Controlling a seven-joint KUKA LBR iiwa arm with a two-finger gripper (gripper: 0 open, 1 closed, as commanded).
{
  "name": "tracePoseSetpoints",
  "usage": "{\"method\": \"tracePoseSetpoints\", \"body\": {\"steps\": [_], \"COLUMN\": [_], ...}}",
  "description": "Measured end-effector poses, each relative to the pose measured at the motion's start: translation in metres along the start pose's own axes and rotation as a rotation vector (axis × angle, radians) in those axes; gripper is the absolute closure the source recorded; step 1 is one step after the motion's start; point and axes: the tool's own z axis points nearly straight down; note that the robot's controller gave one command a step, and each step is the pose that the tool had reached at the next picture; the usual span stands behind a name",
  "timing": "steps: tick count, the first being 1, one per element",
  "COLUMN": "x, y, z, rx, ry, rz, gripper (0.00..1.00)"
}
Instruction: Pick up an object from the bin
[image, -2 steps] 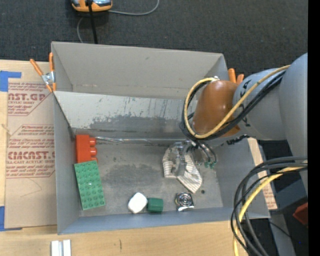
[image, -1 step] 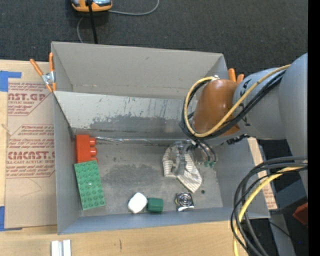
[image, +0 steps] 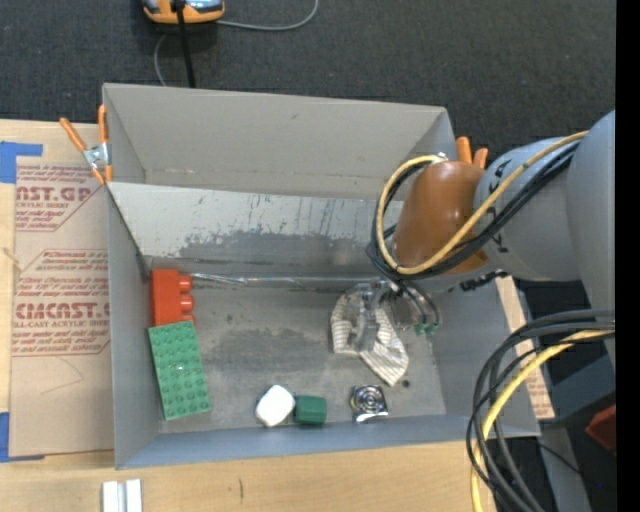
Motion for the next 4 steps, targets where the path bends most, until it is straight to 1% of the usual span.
{"method": "tracePoseSetpoints", "body": {"steps": [1, 2, 3, 4], "x": [0.0075, 0.0108, 0.0141, 0.0088], "y": [-0.0010, 0.0013, 0.0006, 0.0023], "z": [-0.0004, -0.0004, -0.0003, 0.0001], "rx": [0.002, 0.000, -0.001, 0.000], "ry": [-0.001, -0.002, -0.005, -0.002], "rz": [0.059, 0.088, 0.193, 0.241], "gripper": [1.00, 1.00, 1.00, 1.00]}}
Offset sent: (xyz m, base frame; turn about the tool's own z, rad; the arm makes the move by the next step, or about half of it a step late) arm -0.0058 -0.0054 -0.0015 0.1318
